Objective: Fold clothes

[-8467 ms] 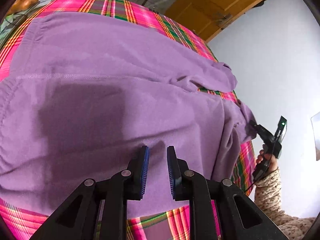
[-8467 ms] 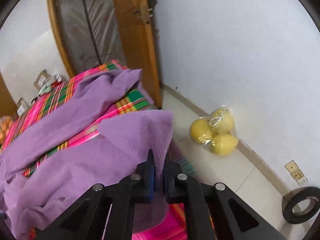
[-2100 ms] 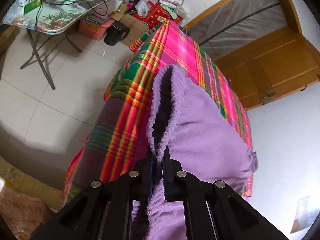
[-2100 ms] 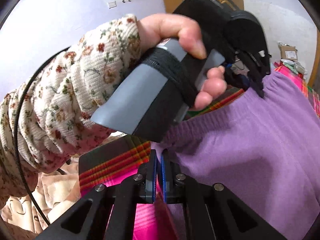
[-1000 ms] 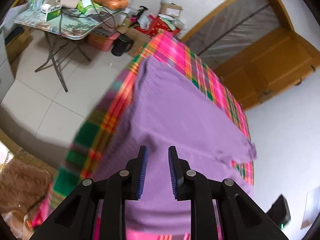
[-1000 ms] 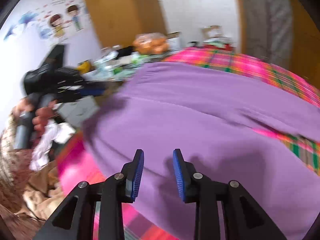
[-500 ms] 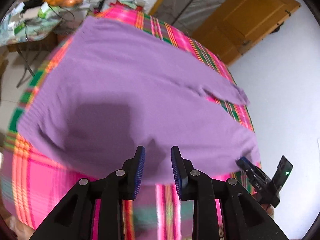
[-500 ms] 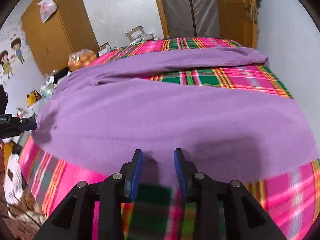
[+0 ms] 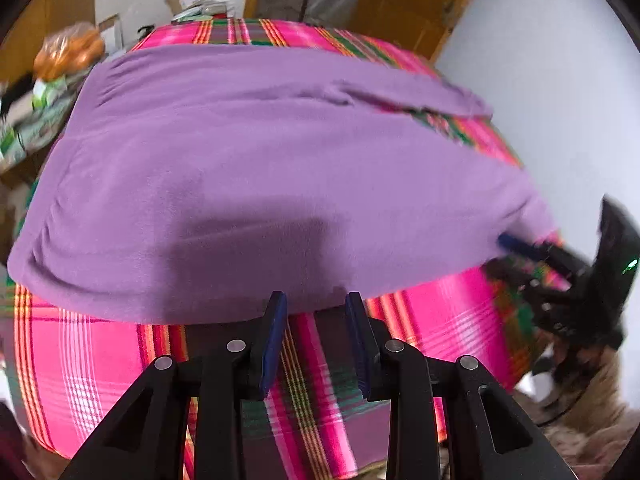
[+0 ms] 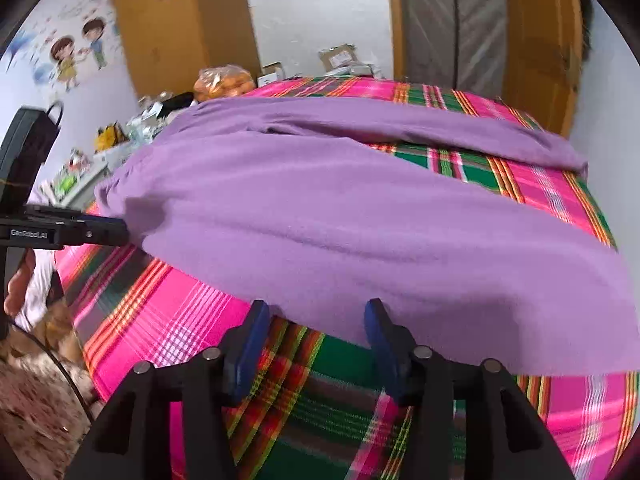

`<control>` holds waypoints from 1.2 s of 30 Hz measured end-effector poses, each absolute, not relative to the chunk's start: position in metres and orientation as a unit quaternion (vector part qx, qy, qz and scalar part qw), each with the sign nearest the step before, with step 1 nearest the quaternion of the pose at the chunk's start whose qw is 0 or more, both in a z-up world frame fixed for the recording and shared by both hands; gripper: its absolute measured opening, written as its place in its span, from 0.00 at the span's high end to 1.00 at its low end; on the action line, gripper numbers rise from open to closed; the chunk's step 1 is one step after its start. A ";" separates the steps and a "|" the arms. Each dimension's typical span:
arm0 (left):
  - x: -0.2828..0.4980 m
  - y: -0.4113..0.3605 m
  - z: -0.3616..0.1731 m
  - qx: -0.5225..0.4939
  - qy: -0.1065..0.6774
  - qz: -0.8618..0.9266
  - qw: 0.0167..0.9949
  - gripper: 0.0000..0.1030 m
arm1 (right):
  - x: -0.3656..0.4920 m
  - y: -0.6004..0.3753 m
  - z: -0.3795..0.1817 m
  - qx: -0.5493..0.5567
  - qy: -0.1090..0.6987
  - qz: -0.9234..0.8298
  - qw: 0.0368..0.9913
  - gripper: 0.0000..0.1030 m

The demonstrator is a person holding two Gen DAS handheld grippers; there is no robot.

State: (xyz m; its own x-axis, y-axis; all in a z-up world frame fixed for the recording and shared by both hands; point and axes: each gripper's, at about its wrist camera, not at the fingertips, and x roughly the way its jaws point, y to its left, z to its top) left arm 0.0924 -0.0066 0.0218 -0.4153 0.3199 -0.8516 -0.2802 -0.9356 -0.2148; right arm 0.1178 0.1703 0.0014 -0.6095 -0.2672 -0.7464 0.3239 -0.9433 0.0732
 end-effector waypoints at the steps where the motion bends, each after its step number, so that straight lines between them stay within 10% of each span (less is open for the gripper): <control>1: 0.093 -0.004 0.021 -0.508 -0.009 0.843 0.177 0.70 | 0.116 0.168 0.000 0.409 0.040 -0.896 0.166 0.50; 10: 0.096 0.023 0.015 -0.481 0.076 0.858 0.162 0.69 | 0.108 0.157 -0.005 0.401 0.069 -0.901 0.147 0.53; 14: 0.095 0.030 0.015 -0.469 0.093 0.864 0.157 0.69 | 0.115 0.160 -0.001 0.404 0.063 -0.900 0.151 0.94; 32: 0.099 0.053 0.015 -0.431 0.179 0.874 0.140 0.69 | 0.156 0.187 0.024 0.394 -0.047 -0.901 0.175 0.98; 36: 0.097 0.045 0.015 -0.448 0.141 0.864 0.183 0.97 | 0.160 0.187 0.025 0.395 -0.051 -0.899 0.180 0.98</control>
